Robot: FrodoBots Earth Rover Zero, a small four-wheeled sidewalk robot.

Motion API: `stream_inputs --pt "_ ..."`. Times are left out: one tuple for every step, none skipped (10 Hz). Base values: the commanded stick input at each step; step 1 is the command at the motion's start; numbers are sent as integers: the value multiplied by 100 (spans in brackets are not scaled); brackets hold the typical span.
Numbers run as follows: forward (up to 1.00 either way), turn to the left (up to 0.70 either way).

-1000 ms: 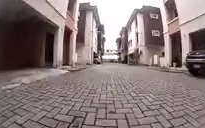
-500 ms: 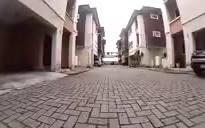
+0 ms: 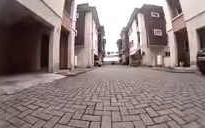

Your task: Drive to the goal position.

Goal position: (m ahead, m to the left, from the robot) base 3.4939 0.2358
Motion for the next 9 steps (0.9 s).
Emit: stream_inputs --pt "70 0" --pt "70 0" --pt "70 0" --pt "70 0" --pt "70 0" --pt "70 0" --pt "70 0" --pt "70 0" --pt "70 0"
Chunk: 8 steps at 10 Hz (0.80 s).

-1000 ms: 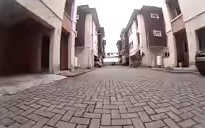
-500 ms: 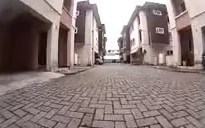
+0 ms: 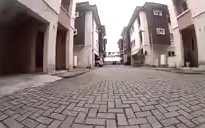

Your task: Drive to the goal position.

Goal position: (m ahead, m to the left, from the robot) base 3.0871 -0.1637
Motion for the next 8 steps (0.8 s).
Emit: stream_inputs --pt "70 0" --pt "70 0" --pt "70 0" --pt "70 0" --pt "70 0" --pt "70 0" --pt "70 0" --pt "70 0"
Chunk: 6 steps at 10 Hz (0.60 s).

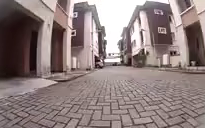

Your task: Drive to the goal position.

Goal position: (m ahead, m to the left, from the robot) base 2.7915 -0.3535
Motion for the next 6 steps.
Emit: stream_inputs --pt "70 0" --pt "70 0" --pt "70 0" --pt "70 0" --pt "70 0" --pt "70 0"
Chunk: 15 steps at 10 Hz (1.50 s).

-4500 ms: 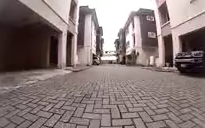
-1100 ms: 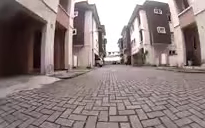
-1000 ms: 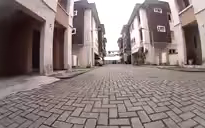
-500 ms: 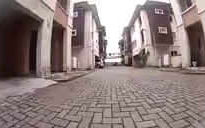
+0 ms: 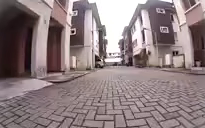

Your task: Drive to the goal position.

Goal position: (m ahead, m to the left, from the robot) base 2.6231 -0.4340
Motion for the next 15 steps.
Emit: stream_inputs --pt "70 0" --pt "70 0" --pt "70 0" --pt "70 0" --pt "70 0" --pt "70 0" --pt "70 0" --pt "70 0" --pt "70 0" --pt "70 0" --pt "70 0" --pt "70 0" --pt "70 0" --pt "70 0" --pt "70 0"
